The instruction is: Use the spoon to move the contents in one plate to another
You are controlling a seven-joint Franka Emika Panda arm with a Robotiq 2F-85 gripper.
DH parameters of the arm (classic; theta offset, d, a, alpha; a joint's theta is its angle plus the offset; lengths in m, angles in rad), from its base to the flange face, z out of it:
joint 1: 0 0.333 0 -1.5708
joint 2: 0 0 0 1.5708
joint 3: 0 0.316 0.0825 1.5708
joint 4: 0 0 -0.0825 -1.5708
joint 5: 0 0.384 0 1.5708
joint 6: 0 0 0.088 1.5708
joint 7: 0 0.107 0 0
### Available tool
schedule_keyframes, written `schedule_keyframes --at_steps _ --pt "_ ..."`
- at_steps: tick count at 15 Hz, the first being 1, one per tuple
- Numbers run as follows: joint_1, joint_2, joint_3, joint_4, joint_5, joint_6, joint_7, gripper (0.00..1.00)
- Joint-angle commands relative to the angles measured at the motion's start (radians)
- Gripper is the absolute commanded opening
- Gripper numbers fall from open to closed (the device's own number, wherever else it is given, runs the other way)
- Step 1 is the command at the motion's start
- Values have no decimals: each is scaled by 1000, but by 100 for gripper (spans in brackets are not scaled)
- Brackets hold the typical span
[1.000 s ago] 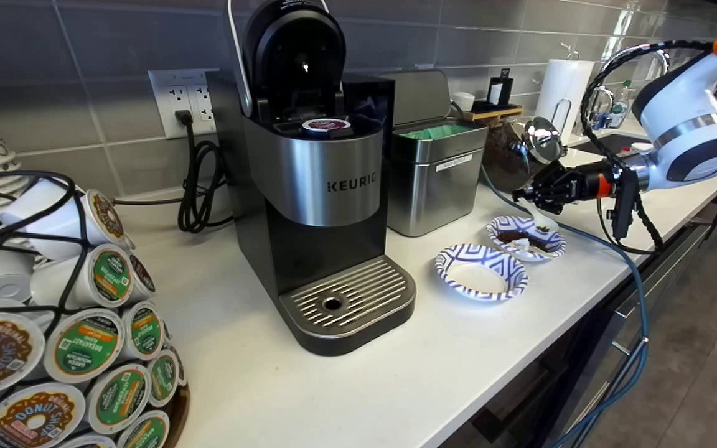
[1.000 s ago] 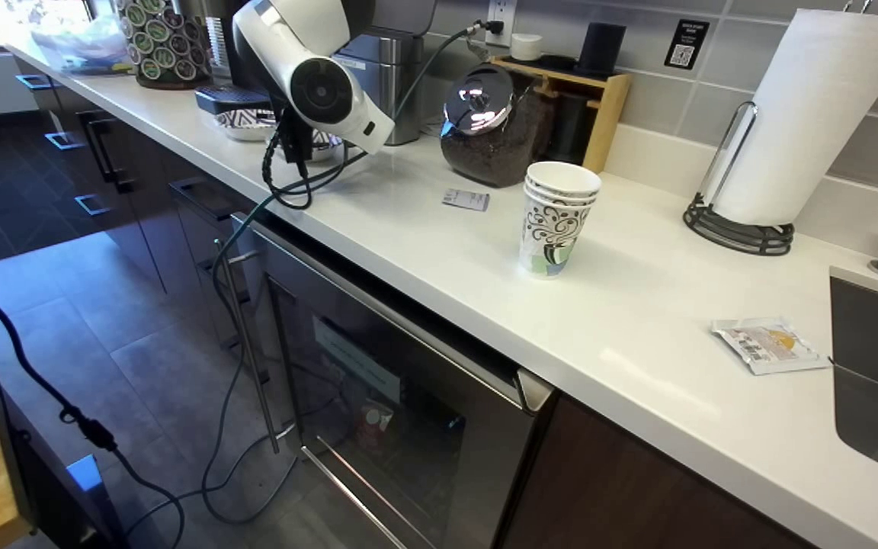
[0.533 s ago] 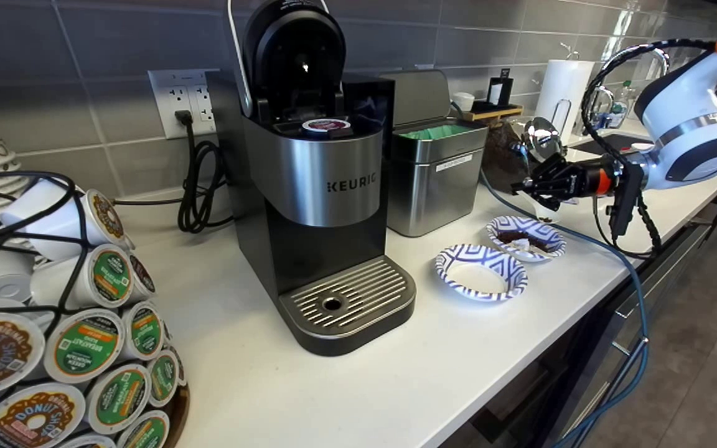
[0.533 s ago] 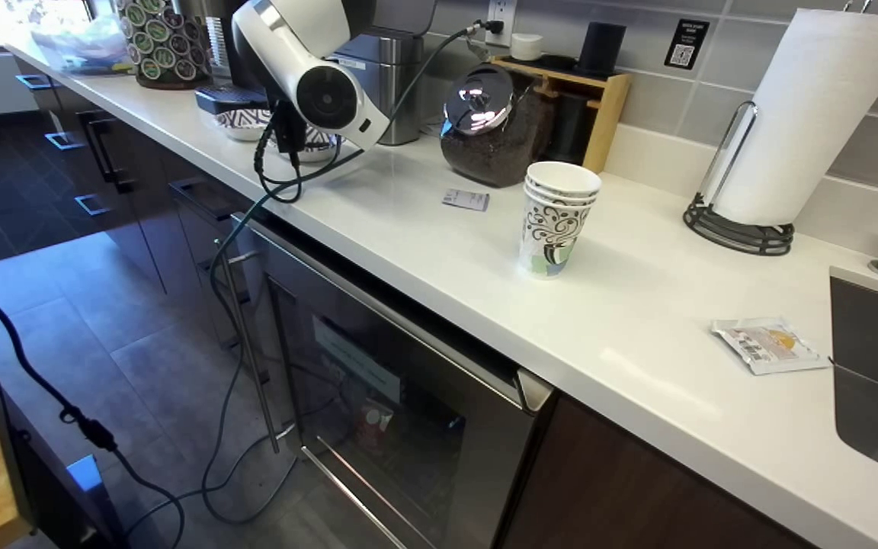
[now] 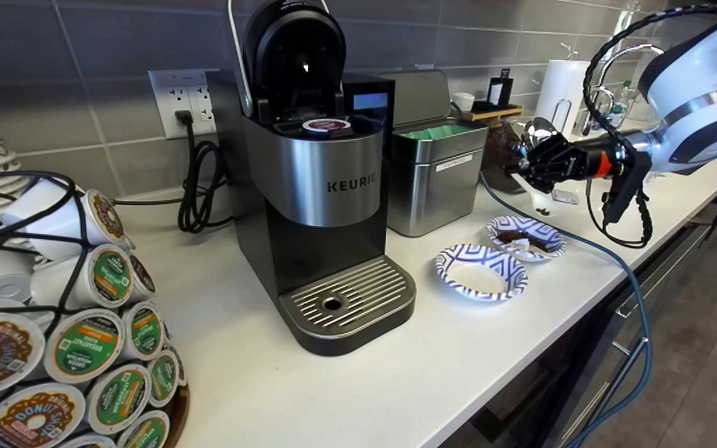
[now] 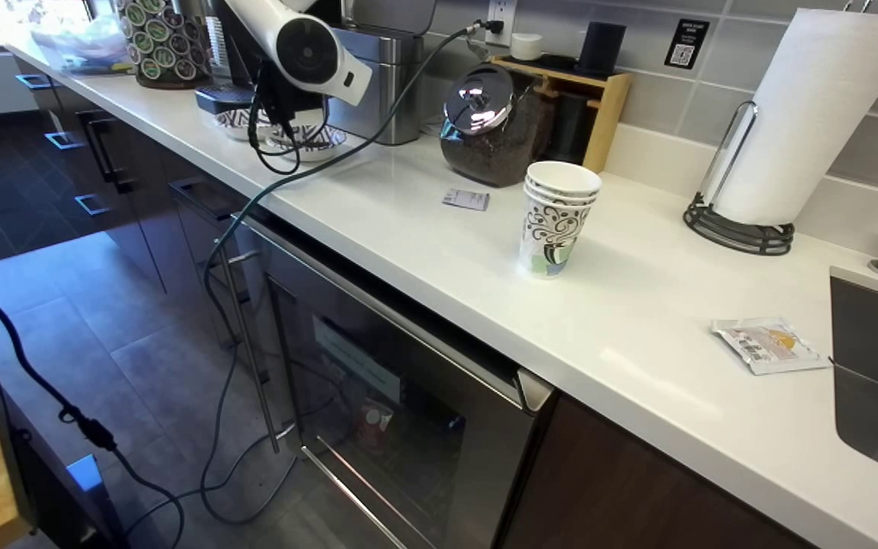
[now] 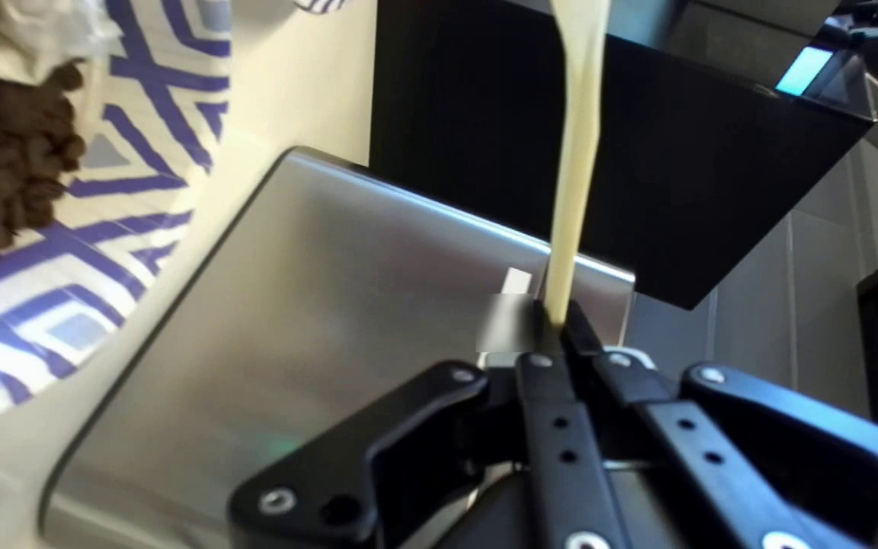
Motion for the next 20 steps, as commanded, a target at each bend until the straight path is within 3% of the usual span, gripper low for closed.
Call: schedule_keyframes --at_steps 1,10,17,20 --pt "25 -73 8 -36 -19 40 -22 1" --pt "68 -63 60 -31 31 55 -51 1" --pt "113 -53 91 -24 131 147 -271 1" --pt "143 -44 109 -20 214 204 -434 1"
